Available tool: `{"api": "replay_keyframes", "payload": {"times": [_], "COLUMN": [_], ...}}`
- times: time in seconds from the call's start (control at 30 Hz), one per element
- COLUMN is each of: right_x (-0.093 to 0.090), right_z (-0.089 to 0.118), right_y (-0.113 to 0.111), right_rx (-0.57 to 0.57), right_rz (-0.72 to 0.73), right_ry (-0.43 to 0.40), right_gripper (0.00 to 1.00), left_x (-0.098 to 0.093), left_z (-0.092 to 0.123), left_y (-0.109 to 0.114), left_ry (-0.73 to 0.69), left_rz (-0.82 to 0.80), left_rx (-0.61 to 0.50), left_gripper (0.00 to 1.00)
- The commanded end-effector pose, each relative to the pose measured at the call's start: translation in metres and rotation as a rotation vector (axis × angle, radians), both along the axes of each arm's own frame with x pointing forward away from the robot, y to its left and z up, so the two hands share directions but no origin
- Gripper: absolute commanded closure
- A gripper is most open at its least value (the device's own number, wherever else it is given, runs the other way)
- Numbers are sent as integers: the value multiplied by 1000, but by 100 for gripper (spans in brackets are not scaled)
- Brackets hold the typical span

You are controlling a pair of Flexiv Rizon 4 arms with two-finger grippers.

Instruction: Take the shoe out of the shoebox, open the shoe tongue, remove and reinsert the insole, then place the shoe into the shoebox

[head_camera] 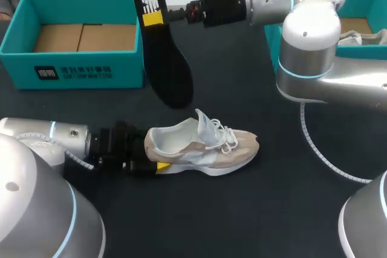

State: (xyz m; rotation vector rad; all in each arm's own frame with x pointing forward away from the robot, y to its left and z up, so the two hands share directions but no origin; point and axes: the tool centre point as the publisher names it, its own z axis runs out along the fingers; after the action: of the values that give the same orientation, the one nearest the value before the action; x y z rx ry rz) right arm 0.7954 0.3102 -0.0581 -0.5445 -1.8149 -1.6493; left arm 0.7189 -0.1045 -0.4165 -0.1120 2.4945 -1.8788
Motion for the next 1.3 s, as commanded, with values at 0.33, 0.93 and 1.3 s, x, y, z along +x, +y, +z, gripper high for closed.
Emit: {"api": "replay_keyframes", "payload": {"times": [0.33, 0.93, 1.3], "right_x": [-31, -22, -42], "right_z": [11, 34, 55], "right_y": [-47, -84, -117], "right_rx": [-4, -27, -45], "right_rz": [-71, -113, -89], "right_ry": [61, 92, 192], "right_gripper": [100, 100, 100], "left_x": [-2, -2, -2], "left_z": [-3, -3, -3], "left_y": [1, 1, 1], "left_ry": [0, 0, 0], "left_rz": [0, 0, 0], "left_rx": [3, 3, 3], "left_gripper": [100, 100, 100]}}
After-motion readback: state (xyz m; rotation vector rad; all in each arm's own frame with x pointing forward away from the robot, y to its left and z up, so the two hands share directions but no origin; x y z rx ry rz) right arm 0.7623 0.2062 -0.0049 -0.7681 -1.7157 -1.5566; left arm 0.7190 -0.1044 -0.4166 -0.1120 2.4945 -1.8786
